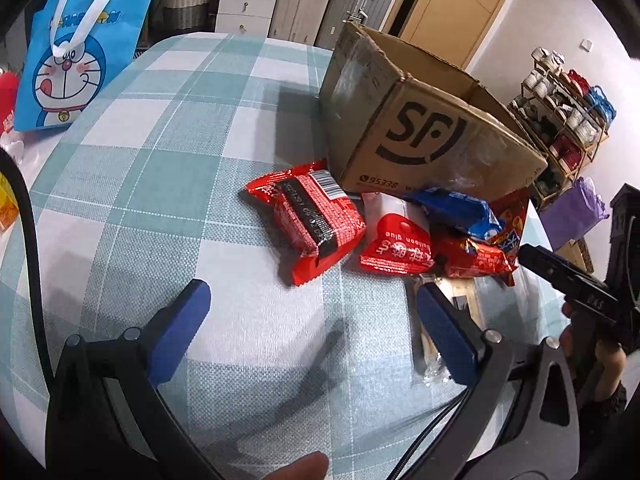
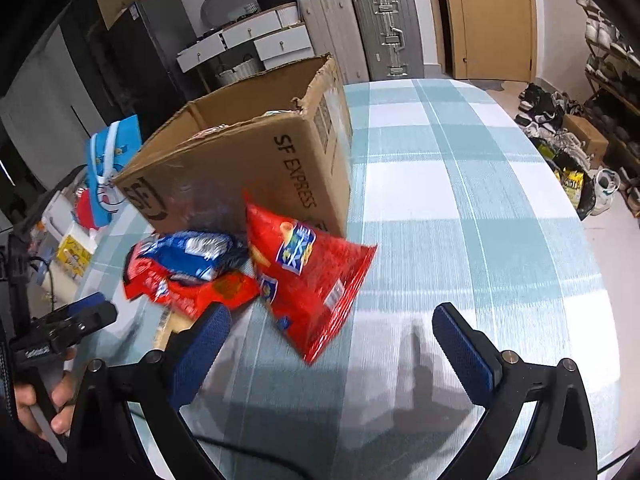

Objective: Organize snacks
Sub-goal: 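Move both tools toward the remaining red snack bags beside the box, then grasp a red wrapped snack with the left tool while the right tool grasps a red chip bag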

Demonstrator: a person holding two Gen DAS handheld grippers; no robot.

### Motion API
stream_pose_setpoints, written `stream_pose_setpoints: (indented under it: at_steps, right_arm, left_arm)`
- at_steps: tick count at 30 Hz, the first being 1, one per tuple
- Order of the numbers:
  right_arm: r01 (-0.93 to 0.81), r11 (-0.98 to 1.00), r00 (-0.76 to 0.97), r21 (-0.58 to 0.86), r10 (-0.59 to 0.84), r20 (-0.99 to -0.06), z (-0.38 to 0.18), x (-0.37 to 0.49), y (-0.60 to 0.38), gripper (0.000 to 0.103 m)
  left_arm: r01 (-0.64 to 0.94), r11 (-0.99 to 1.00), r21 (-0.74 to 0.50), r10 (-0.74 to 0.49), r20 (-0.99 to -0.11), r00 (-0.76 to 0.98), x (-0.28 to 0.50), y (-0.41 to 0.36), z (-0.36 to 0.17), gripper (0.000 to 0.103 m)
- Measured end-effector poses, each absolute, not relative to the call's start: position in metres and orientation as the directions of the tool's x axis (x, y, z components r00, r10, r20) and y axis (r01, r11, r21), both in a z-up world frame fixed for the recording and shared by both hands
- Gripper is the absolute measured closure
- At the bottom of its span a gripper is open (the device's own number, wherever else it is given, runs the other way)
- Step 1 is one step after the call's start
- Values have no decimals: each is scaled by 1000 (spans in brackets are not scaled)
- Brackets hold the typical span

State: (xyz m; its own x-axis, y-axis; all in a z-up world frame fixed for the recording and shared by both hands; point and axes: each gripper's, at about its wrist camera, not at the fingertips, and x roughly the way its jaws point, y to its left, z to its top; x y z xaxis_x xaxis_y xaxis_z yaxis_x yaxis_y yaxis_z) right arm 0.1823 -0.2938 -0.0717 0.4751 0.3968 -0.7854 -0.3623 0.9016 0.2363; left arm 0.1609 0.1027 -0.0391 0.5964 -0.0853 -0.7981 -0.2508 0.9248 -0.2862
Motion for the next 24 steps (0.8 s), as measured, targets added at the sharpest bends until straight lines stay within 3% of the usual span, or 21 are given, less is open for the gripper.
stream_pose_setpoints:
  at_steps: [24]
  right_arm:
    - [-318, 927, 490, 200, 341, -802, -86, 214, -306, 1]
  left_arm:
    - [-242, 927, -285, -95, -805, 585, 169, 101, -47, 1]
